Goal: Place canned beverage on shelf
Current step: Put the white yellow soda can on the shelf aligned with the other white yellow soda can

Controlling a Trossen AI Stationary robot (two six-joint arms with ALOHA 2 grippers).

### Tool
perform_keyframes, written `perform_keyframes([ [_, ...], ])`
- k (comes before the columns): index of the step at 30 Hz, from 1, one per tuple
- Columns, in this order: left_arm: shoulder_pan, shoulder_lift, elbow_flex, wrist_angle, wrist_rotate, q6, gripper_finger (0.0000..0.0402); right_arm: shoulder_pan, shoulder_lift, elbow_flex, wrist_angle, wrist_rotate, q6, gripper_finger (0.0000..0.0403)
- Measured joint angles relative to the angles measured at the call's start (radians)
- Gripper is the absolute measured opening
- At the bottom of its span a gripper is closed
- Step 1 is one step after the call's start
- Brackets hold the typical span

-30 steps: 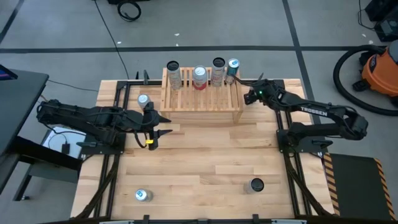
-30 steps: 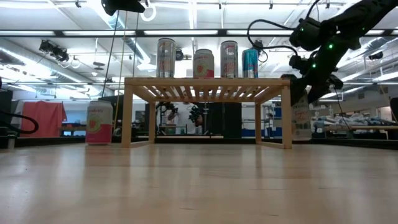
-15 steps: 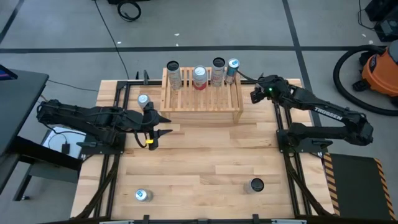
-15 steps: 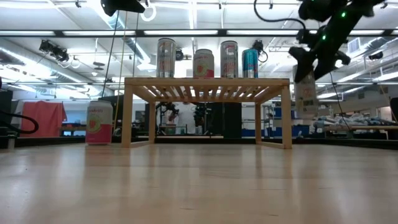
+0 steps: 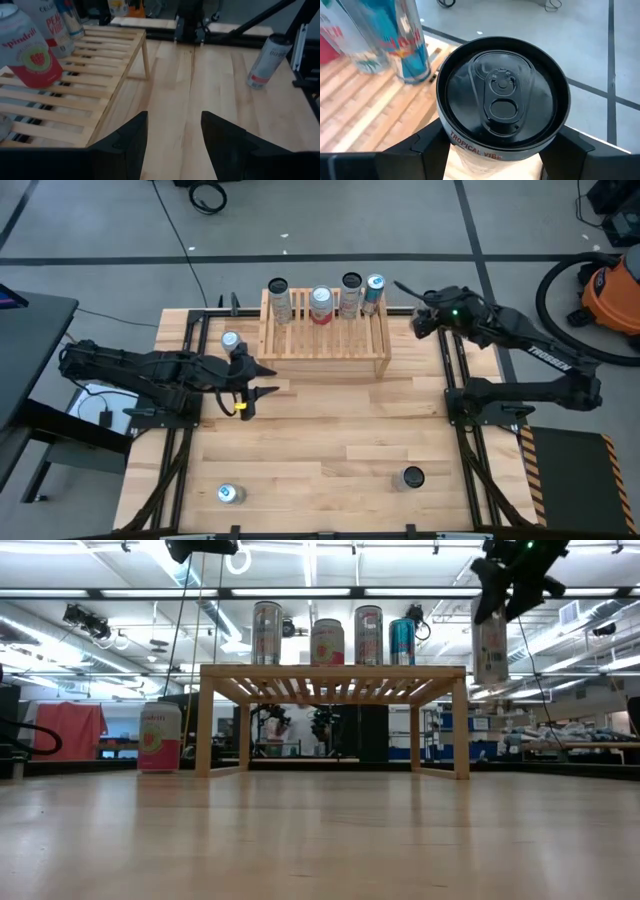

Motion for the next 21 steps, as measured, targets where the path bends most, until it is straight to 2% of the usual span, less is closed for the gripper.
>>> perform_keyframes([
  [6, 0.0, 0.0, 0.0, 0.073, 0.0, 0.0, 0.0192, 0.031, 0.0, 0.038, -0.018, -0.001, 0.0, 0.0258],
  [21, 0.012, 0.0, 0.0, 0.101, 0.0, 0.06, 0.0192, 0.138, 0.002, 0.04, 0.011, 0.004, 0.004, 0.0258],
])
